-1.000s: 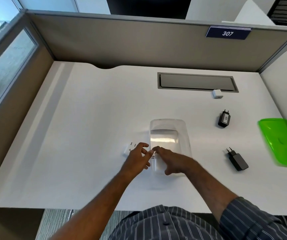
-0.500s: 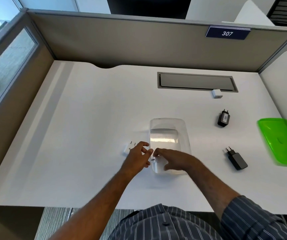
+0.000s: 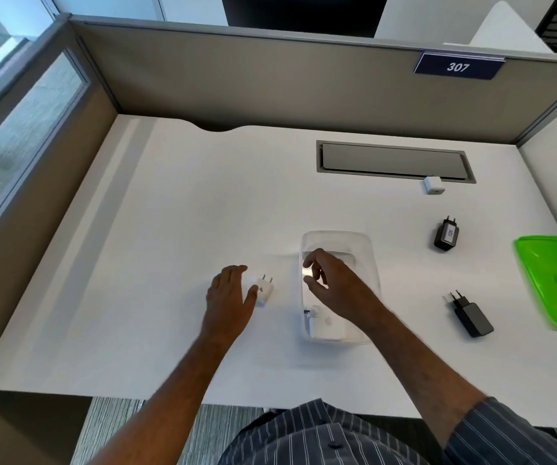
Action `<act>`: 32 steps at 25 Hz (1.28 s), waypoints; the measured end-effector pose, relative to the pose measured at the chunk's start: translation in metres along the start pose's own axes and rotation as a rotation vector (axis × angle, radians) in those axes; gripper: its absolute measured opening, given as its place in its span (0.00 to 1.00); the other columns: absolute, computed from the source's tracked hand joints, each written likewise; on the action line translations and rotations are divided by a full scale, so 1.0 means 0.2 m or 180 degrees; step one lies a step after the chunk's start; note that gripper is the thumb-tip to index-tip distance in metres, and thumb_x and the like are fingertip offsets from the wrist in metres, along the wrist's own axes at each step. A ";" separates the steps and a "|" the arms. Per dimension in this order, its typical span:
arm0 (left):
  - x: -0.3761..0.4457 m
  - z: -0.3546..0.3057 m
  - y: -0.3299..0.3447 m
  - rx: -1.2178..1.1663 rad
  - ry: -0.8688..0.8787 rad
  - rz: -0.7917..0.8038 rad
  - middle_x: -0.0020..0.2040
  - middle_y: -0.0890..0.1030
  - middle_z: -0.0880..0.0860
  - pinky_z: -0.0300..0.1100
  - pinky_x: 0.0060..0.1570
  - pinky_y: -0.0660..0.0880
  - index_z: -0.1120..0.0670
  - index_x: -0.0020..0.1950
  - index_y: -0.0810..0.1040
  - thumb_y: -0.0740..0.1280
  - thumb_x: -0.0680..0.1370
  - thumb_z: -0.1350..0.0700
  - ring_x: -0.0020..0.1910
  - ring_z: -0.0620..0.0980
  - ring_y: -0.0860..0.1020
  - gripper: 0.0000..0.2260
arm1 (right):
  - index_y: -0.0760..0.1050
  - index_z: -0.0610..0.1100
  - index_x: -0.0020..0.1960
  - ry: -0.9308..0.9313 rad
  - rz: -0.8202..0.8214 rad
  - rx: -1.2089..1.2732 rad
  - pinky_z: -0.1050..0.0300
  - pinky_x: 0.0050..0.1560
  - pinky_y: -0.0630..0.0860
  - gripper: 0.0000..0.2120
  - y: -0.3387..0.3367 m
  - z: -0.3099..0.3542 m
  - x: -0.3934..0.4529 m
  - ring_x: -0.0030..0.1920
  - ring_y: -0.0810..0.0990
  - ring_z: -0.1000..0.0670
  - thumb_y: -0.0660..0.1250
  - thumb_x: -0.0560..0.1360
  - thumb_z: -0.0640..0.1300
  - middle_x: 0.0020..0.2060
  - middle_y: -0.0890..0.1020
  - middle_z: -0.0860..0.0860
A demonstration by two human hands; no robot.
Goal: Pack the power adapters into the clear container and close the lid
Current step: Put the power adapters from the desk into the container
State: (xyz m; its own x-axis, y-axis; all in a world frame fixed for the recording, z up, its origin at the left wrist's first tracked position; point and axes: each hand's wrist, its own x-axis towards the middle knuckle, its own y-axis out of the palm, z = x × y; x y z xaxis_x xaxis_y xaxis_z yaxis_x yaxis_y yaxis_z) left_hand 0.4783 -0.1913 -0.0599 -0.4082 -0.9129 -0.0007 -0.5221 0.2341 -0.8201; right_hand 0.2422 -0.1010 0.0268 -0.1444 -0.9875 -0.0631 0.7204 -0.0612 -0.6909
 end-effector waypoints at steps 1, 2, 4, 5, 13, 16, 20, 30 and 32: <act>0.00 0.05 0.00 0.0176 -0.0096 0.0038 0.74 0.73 0.56 0.56 0.73 0.67 0.55 0.74 0.70 0.68 0.81 0.50 0.74 0.59 0.70 0.23 | 0.71 0.54 0.54 -0.0165 -0.0008 -0.0117 0.56 0.44 0.73 0.10 0.02 0.03 0.01 0.40 0.72 0.55 0.69 0.77 0.45 0.41 0.74 0.56; -0.01 0.10 0.01 0.0342 -0.0181 0.0087 0.78 0.69 0.57 0.57 0.76 0.63 0.55 0.77 0.68 0.67 0.81 0.49 0.78 0.60 0.65 0.26 | 0.72 0.53 0.55 -0.0371 0.0003 -0.0311 0.56 0.46 0.73 0.10 0.04 0.06 0.03 0.41 0.72 0.56 0.69 0.76 0.45 0.42 0.74 0.56; -0.02 0.18 0.03 0.0639 -0.0238 0.0146 0.83 0.61 0.58 0.59 0.79 0.54 0.56 0.80 0.63 0.65 0.82 0.48 0.83 0.61 0.56 0.29 | 0.74 0.50 0.57 -0.0731 0.0115 -0.0714 0.54 0.51 0.73 0.12 0.11 0.12 0.08 0.45 0.75 0.54 0.70 0.74 0.46 0.44 0.77 0.56; -0.03 0.22 0.04 0.0743 -0.0239 0.0164 0.84 0.58 0.58 0.60 0.80 0.51 0.56 0.81 0.62 0.65 0.82 0.47 0.83 0.61 0.54 0.30 | 0.75 0.50 0.57 -0.0819 0.0214 -0.0852 0.53 0.52 0.72 0.13 0.14 0.16 0.11 0.47 0.76 0.52 0.70 0.74 0.47 0.46 0.78 0.55; -0.10 0.36 0.12 0.1074 -0.0296 0.0274 0.84 0.54 0.58 0.64 0.80 0.54 0.56 0.83 0.55 0.51 0.83 0.41 0.83 0.61 0.54 0.32 | 0.73 0.47 0.64 -0.1061 0.0961 -0.2013 0.46 0.52 0.74 0.22 0.44 0.21 0.24 0.54 0.78 0.43 0.70 0.72 0.36 0.58 0.78 0.48; -0.11 0.35 0.12 0.1123 -0.0262 0.0178 0.84 0.54 0.58 0.63 0.80 0.54 0.56 0.83 0.56 0.54 0.84 0.42 0.83 0.60 0.54 0.32 | 0.72 0.47 0.67 -0.1112 0.1036 -0.2376 0.44 0.51 0.74 0.25 0.50 0.18 0.28 0.56 0.77 0.41 0.65 0.72 0.31 0.62 0.77 0.46; -0.12 0.35 0.12 0.1084 -0.0197 0.0090 0.84 0.54 0.58 0.62 0.80 0.53 0.56 0.83 0.56 0.56 0.83 0.42 0.84 0.59 0.52 0.31 | 0.74 0.45 0.61 -0.0996 0.1091 -0.2601 0.47 0.46 0.72 0.19 0.56 0.15 0.32 0.50 0.78 0.41 0.66 0.73 0.32 0.54 0.78 0.46; -0.12 0.37 0.12 0.1095 -0.0191 0.0064 0.85 0.51 0.57 0.62 0.81 0.53 0.54 0.84 0.54 0.54 0.83 0.41 0.84 0.58 0.49 0.32 | 0.75 0.47 0.62 -0.0841 0.1395 -0.2264 0.48 0.49 0.78 0.19 0.54 0.15 0.45 0.51 0.81 0.43 0.73 0.73 0.40 0.56 0.78 0.47; -0.11 0.37 0.12 0.1081 -0.0212 0.0080 0.85 0.52 0.57 0.62 0.80 0.53 0.54 0.84 0.54 0.54 0.83 0.41 0.84 0.58 0.49 0.32 | 0.73 0.48 0.61 -0.0808 0.1391 -0.2118 0.51 0.48 0.77 0.20 0.51 0.17 0.45 0.51 0.81 0.45 0.74 0.72 0.45 0.55 0.79 0.49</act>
State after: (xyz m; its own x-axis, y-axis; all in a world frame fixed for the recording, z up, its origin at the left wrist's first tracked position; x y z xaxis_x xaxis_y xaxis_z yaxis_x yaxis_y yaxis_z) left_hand 0.5301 -0.1893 -0.1210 -0.3620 -0.9307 -0.0515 -0.2290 0.1423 -0.9630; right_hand 0.3259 -0.2009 -0.0256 0.2696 -0.9099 -0.3152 0.1133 0.3550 -0.9280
